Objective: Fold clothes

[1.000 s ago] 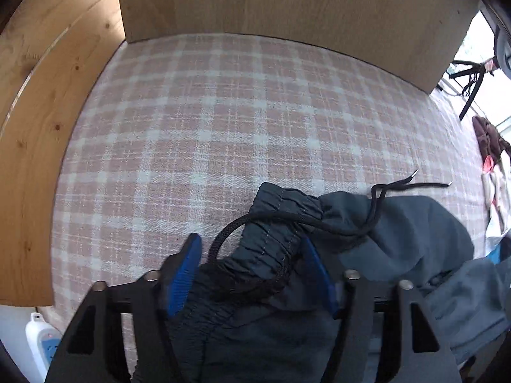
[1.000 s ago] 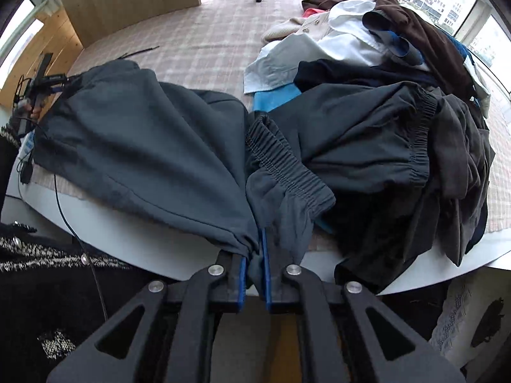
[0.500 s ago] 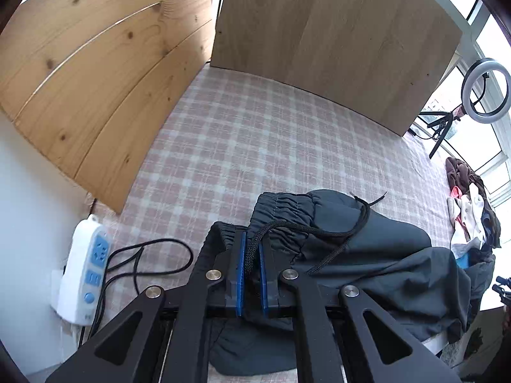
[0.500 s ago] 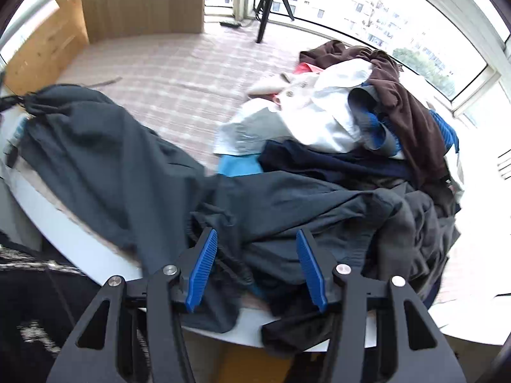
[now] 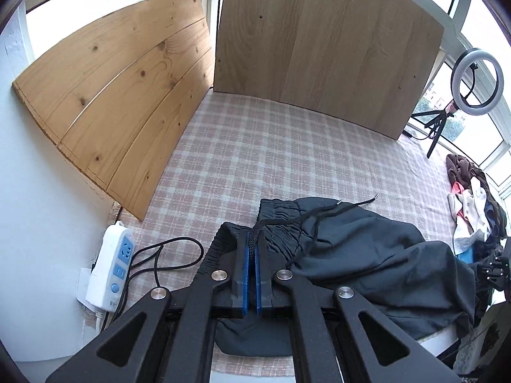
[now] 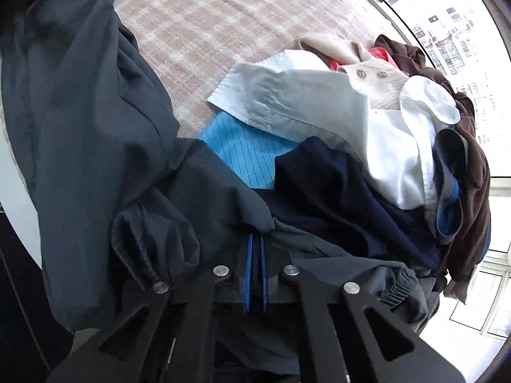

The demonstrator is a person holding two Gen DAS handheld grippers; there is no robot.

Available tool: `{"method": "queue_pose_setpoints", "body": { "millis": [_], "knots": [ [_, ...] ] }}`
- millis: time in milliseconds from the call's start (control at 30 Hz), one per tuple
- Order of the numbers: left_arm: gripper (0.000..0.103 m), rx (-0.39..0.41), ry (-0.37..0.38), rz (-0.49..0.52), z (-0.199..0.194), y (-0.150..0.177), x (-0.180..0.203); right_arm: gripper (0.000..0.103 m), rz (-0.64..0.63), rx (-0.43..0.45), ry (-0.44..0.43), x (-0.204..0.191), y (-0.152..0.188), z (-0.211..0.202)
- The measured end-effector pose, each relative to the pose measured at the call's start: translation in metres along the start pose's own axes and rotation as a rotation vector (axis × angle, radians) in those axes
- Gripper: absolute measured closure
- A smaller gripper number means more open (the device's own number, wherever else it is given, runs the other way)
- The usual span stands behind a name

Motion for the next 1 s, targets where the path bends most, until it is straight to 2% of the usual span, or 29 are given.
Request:
{"method": "queue_pose_setpoints", "body": {
  "millis": [67,167,233,267,400,567,600,633,667,700,733,767,867,1000],
  "knots": [
    [0.101,0.008,-0.006,0.014,-0.003,-0.003,0.003,0.1,0.082,0.061,-0.012,0.02,-0.003,-0.021],
    [0.101,0.013,-0.007,0.013,0.002,-0.011,0.007,0.1,0.21,0.183,0.08,0.057,-0.014,-0.06],
    [0.101,0.017,0.0,0.022,0.008,-0.018,0.011,0.1,0.312,0.253,0.106,0.08,-0.024,-0.084],
    [0.101,0.015,0.005,0.035,0.013,-0.022,0.013,0.1,0.343,0.272,0.101,0.088,-0.028,-0.092],
    [0.101,0.01,-0.048,0.066,0.029,-0.036,0.015,0.1,0.397,0.335,0.23,0.112,-0.047,-0.113],
    [0.101,0.058,-0.04,0.05,0.013,-0.061,0.01,0.101,0.563,0.404,0.337,0.164,-0.063,-0.147],
    [0.099,0.028,-0.025,0.068,0.013,-0.064,0.013,0.101,0.616,0.43,0.358,0.179,-0.063,-0.158],
    [0.096,-0.025,-0.051,0.089,0.017,-0.06,0.013,0.1,0.669,0.454,0.368,0.19,-0.06,-0.168],
    [0.08,-0.079,-0.079,0.11,0.022,-0.056,0.013,0.1,0.708,0.467,0.354,0.198,-0.055,-0.176],
    [0.059,-0.133,-0.108,0.131,0.026,-0.053,0.013,0.1,0.739,0.471,0.331,0.204,-0.049,-0.179],
    [0.052,-0.144,-0.135,0.144,0.029,-0.05,0.011,0.1,0.76,0.457,0.317,0.206,-0.043,-0.177],
    [0.05,-0.15,-0.161,0.156,0.031,-0.048,0.01,0.1,0.764,0.423,0.319,0.205,-0.036,-0.169],
    [0.05,-0.152,-0.064,0.117,0.05,-0.052,0.013,0.1,0.746,0.302,0.34,0.183,-0.012,-0.13],
    [0.032,-0.236,0.026,0.091,0.116,-0.062,0.023,0.1,0.795,0.176,0.236,0.156,0.014,-0.075]
  ]
}}
Point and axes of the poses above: each gripper's, at about its wrist camera, not at the fingertips, and z roughly the way its jaws point, x to its right, y to its underside, the point moved 6 cm from there along z, roughly the way its jaws point, and after that the axes turned 14 degrees about y, right-handed, at the moved point
